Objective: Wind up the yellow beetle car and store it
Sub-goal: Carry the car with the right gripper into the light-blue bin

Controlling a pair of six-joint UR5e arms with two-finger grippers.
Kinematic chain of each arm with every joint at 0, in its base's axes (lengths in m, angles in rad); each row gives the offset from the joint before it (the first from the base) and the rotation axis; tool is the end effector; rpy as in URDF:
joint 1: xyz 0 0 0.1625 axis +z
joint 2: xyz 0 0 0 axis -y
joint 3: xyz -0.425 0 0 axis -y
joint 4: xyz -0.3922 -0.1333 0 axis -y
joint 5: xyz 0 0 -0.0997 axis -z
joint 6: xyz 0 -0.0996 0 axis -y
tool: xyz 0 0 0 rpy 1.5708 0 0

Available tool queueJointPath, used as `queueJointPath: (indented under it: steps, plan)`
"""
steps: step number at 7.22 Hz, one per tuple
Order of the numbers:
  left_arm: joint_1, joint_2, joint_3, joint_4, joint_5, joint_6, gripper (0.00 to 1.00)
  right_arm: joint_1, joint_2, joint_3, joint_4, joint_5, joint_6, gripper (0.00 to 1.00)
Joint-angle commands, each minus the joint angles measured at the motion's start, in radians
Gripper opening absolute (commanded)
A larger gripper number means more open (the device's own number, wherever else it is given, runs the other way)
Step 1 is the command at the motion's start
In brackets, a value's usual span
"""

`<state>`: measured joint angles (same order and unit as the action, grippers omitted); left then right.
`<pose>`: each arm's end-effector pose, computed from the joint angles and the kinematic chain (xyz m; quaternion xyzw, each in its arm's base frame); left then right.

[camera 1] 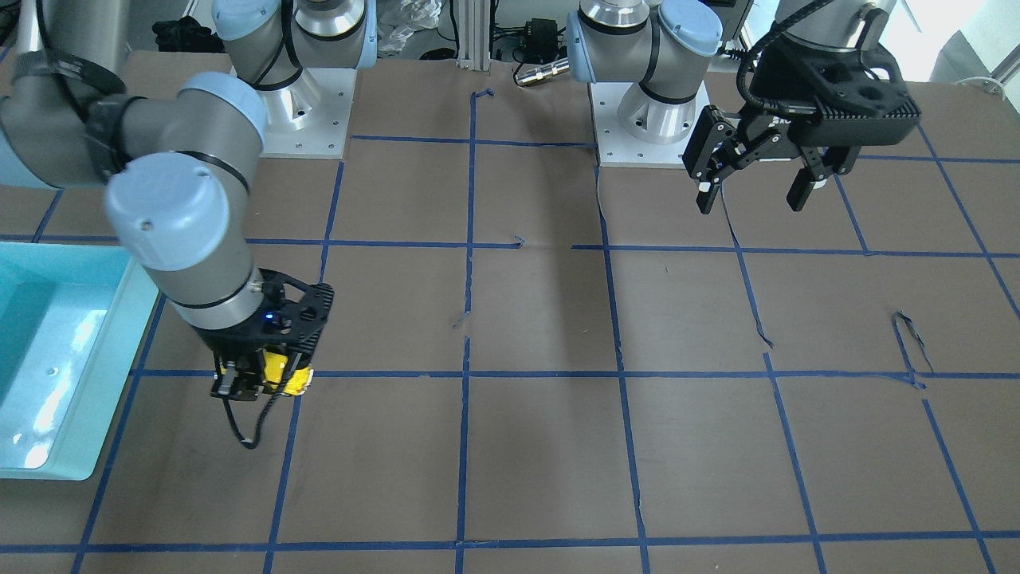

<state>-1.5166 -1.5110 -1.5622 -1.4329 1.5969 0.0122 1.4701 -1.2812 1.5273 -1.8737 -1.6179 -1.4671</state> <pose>-0.1043 -0.4902 0.5365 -0.0222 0.9944 -0.1025 0.0164 0.0669 -0.6168 0.3806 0.6303 -0.7754 0.0035 0.0367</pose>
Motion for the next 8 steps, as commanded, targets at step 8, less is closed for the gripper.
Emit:
queueJointPath:
  steps: [8]
  plan:
    - [0.000, 0.008, -0.012, -0.001, 0.000, 0.002, 1.00, -0.488, 0.080, 0.124, -0.131, 0.059, -0.561, 0.08]
